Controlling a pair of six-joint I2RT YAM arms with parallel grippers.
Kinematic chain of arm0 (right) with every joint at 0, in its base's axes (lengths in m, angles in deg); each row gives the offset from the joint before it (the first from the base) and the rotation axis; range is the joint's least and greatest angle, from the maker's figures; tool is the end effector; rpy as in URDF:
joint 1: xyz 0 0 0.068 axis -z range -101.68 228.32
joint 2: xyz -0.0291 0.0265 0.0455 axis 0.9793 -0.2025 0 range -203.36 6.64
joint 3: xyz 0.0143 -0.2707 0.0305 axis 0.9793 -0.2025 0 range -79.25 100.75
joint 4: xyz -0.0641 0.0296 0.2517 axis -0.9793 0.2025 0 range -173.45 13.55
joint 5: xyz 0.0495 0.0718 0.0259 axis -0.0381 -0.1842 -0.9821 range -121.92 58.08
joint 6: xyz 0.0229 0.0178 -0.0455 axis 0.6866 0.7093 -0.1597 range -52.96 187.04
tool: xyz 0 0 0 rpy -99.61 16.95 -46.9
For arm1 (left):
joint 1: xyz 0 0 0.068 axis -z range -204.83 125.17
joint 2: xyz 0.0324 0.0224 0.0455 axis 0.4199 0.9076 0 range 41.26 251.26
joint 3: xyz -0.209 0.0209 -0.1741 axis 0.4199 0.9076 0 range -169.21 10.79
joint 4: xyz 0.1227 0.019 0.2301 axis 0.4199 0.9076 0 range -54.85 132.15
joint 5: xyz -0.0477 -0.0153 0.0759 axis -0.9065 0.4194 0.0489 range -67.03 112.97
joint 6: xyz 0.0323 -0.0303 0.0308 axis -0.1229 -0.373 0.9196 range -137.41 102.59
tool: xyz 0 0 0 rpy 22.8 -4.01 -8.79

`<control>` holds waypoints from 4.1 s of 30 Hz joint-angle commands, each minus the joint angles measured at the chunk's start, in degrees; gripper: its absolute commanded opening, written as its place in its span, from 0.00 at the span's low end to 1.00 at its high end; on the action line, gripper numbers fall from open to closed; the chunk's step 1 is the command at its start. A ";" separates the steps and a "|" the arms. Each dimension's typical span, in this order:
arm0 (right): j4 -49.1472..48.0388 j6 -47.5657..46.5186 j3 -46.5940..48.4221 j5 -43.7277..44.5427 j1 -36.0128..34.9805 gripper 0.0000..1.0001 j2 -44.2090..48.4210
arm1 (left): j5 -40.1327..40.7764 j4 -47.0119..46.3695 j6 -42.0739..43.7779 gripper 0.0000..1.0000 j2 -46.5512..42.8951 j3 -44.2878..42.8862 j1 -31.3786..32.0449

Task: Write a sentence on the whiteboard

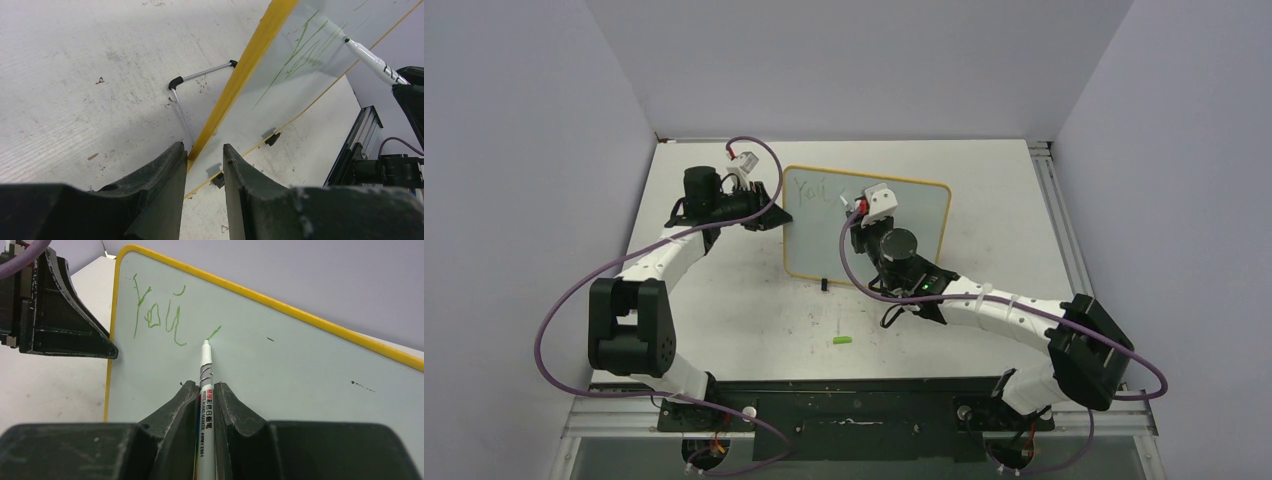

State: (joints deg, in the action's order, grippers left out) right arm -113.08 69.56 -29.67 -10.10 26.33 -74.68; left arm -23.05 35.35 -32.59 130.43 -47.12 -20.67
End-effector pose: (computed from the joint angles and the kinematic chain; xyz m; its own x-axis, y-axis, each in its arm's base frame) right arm 0.2120 0.2495 0.2926 -0.0449 0.0089 -0.9990 -0.5012 0.8648 0.0303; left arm 0.3383 -0.0503 0.2501 -0.6759 -0.1331 -0.7249 0.5031 0.6354 -0.5858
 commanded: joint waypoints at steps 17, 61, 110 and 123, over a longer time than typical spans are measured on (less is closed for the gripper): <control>1.24 0.08 -3.17 5.31 -1.10 0.05 3.24 | -1.52 -0.30 0.68 0.31 -0.25 -1.88 0.67; -1.44 -4.54 -0.90 4.19 -0.99 0.05 2.74 | -0.83 1.97 1.64 0.30 -0.15 -2.15 1.11; -1.12 -5.65 -1.69 8.42 -1.27 0.05 5.79 | -0.77 1.91 1.64 0.30 -0.13 -2.21 1.19; -1.04 -5.09 -2.07 8.43 -1.27 0.05 5.72 | -0.82 2.00 1.65 0.30 -0.13 -2.21 1.20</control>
State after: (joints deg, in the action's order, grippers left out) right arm -112.10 64.67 -32.92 -4.00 24.65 -70.92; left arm -22.22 37.10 -31.72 130.43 -47.12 -20.03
